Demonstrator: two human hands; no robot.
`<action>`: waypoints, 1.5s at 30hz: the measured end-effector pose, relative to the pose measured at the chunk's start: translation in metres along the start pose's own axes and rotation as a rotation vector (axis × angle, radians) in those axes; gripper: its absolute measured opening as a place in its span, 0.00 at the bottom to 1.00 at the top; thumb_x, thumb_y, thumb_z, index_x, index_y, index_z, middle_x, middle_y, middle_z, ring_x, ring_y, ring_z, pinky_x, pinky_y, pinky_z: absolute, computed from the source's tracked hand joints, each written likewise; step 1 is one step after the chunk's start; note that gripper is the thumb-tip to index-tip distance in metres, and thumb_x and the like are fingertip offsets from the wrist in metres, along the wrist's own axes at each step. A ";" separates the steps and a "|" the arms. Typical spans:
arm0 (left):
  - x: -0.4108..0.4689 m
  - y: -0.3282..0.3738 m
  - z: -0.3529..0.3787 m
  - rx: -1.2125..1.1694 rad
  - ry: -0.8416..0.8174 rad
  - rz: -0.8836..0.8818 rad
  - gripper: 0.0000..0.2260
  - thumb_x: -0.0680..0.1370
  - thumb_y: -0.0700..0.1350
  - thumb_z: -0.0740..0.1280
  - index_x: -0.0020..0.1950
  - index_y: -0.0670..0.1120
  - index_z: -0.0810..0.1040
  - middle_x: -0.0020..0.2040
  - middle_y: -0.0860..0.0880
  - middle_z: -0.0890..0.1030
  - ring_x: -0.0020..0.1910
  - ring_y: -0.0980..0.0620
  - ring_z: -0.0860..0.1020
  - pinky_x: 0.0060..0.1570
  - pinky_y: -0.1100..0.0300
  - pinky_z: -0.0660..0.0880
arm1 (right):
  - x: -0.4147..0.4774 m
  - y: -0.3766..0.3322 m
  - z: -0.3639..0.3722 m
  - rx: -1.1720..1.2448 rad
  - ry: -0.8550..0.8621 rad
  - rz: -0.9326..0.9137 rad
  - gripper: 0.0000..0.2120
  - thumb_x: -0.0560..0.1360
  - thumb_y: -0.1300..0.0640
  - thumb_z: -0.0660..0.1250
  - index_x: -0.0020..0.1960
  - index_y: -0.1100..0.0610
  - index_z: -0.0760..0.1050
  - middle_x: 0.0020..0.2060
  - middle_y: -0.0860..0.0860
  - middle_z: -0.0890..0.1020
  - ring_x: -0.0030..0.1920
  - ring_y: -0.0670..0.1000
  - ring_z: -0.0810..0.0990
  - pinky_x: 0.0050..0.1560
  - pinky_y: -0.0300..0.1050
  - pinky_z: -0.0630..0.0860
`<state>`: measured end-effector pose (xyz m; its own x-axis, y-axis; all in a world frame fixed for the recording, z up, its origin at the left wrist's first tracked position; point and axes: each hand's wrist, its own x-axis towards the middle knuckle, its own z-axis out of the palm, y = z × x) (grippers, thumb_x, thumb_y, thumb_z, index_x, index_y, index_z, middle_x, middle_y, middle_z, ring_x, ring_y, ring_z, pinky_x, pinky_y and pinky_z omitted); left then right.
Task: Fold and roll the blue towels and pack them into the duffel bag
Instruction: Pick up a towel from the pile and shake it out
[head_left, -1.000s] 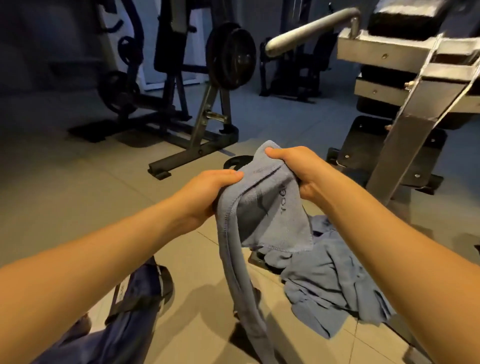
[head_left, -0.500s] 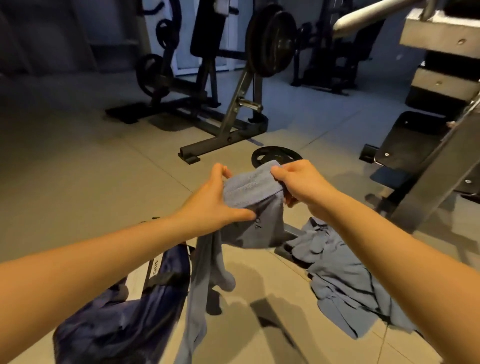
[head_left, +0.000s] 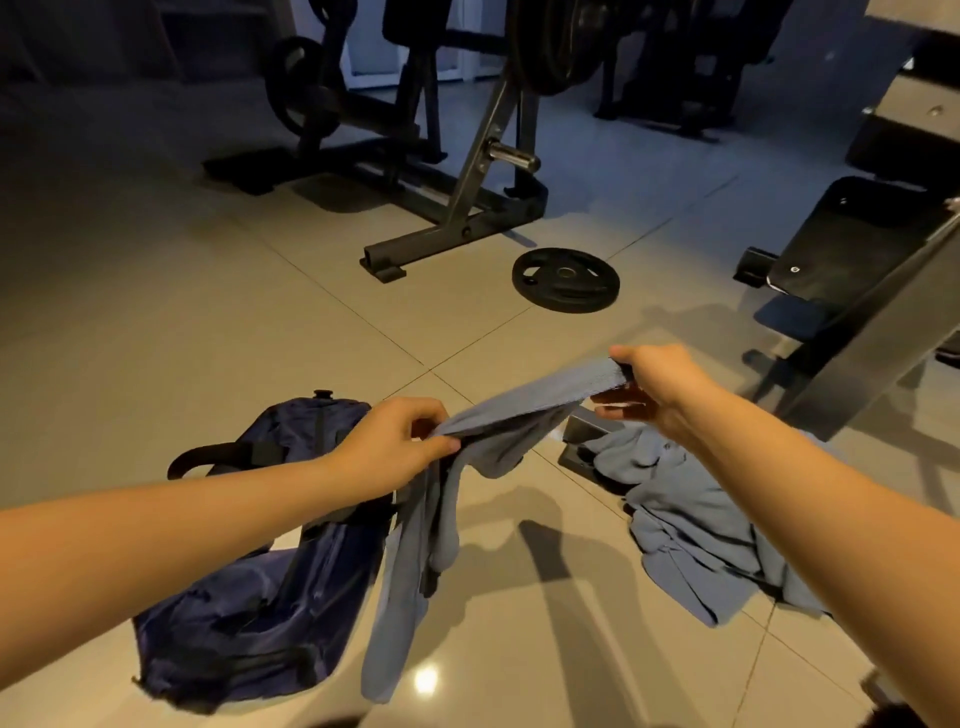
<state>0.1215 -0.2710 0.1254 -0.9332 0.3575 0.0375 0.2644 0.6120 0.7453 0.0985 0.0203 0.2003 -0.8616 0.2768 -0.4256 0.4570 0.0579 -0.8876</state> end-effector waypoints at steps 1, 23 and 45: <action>0.001 0.004 0.001 -0.109 -0.030 -0.054 0.07 0.79 0.47 0.71 0.46 0.44 0.79 0.43 0.41 0.81 0.43 0.40 0.80 0.47 0.43 0.78 | 0.002 0.002 -0.001 0.046 0.019 0.025 0.06 0.82 0.58 0.64 0.49 0.60 0.75 0.42 0.59 0.81 0.40 0.57 0.84 0.42 0.52 0.84; -0.055 -0.044 -0.061 0.191 -0.279 -0.414 0.10 0.77 0.35 0.68 0.37 0.45 0.77 0.33 0.46 0.77 0.33 0.48 0.72 0.36 0.56 0.68 | 0.024 0.018 -0.111 0.387 0.509 -0.158 0.17 0.80 0.58 0.62 0.67 0.60 0.71 0.53 0.55 0.81 0.54 0.57 0.84 0.45 0.49 0.84; -0.036 0.095 -0.029 -0.251 -0.214 -0.207 0.04 0.77 0.38 0.74 0.51 0.42 0.81 0.40 0.37 0.84 0.38 0.50 0.79 0.44 0.55 0.76 | -0.099 0.022 0.036 -0.468 -0.643 -0.286 0.07 0.80 0.62 0.67 0.50 0.62 0.83 0.34 0.53 0.82 0.34 0.51 0.78 0.39 0.48 0.82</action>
<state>0.1732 -0.2458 0.2139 -0.8817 0.3995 -0.2509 -0.0171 0.5043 0.8634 0.1853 -0.0407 0.2165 -0.8515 -0.4002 -0.3388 0.1244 0.4735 -0.8720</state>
